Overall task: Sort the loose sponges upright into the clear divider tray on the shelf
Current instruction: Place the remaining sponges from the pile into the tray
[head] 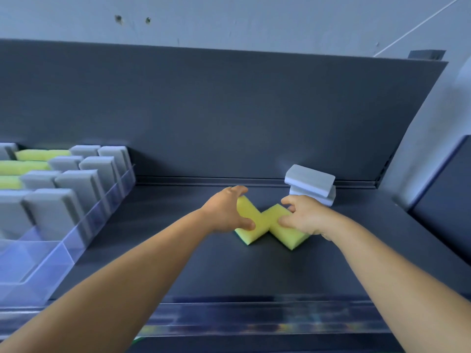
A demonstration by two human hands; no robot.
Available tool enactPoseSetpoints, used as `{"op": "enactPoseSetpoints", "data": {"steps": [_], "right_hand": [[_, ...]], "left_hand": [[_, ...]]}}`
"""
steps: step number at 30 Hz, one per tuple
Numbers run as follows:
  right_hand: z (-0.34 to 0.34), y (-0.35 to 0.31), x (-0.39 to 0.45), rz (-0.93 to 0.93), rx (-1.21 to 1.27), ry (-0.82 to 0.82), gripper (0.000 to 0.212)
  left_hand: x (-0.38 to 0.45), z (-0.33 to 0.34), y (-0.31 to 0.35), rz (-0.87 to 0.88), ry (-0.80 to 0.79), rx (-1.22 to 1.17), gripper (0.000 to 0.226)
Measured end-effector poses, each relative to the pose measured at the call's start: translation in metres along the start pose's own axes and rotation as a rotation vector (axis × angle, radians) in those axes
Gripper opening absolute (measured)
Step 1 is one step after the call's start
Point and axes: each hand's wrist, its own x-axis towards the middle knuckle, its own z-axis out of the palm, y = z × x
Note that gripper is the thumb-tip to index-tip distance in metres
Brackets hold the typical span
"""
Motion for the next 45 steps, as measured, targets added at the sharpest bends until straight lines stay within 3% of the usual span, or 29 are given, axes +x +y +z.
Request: {"op": "enactPoseSetpoints", "data": {"steps": [4,6,8,19,25,45], "right_hand": [[-0.002,0.004,-0.002,-0.035,0.055,-0.058,0.072],[-0.003,0.006,-0.004,-0.071,0.104,-0.058,0.066],[-0.003,0.004,-0.007,-0.132,0.177,-0.040,0.059],[0.009,-0.056,-0.042,-0.432,0.367,0.237,0.025],[0.031,-0.108,-0.075,-0.552,0.353,0.244,0.037],[0.153,-0.295,-0.202,-0.745,0.292,0.370,0.033]], "left_hand": [[-0.006,-0.002,0.009,-0.052,0.023,0.053,0.080],[-0.011,-0.002,0.012,-0.068,0.040,0.096,0.061],[-0.018,-0.003,0.012,-0.072,0.068,0.078,0.059],[-0.079,-0.052,-0.011,-0.029,0.327,0.036,0.046],[-0.128,-0.086,-0.042,-0.031,0.381,0.070,0.039],[-0.309,-0.205,-0.178,-0.021,0.533,0.174,0.039]]}}
